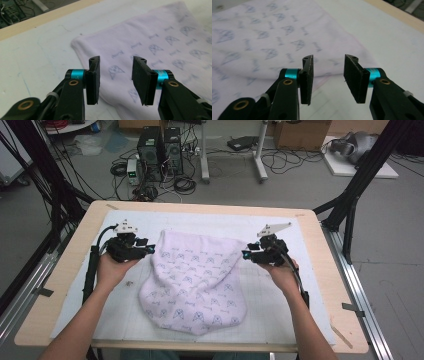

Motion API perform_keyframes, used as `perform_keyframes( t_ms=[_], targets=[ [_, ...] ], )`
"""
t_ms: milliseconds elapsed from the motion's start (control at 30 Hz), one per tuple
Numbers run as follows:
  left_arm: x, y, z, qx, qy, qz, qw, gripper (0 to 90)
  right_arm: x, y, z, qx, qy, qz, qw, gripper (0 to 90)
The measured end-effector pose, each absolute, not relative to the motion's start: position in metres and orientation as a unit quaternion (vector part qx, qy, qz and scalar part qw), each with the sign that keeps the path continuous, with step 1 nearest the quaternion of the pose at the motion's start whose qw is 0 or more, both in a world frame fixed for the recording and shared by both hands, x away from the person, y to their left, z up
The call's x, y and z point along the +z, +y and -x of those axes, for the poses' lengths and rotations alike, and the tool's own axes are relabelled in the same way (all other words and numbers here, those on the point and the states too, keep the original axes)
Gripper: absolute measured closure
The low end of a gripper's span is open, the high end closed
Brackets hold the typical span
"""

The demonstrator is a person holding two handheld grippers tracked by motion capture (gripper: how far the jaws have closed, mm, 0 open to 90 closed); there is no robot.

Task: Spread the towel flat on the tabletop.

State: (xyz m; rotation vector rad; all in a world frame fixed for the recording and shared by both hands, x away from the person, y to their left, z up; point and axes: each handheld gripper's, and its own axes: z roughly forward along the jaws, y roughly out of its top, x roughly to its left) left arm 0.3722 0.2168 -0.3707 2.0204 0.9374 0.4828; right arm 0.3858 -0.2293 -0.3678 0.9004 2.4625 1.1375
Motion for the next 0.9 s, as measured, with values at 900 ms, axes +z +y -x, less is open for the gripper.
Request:
perform_keyframes(
  t_ms=[900],
  targets=[
    [-0.416, 0.219, -0.323, 0.142, 0.352, -0.832, 0.404, 64.9, -0.409, -0.234, -0.316, 0.343, 0.886, -0.298, 0.096, 89.1]
  ],
)
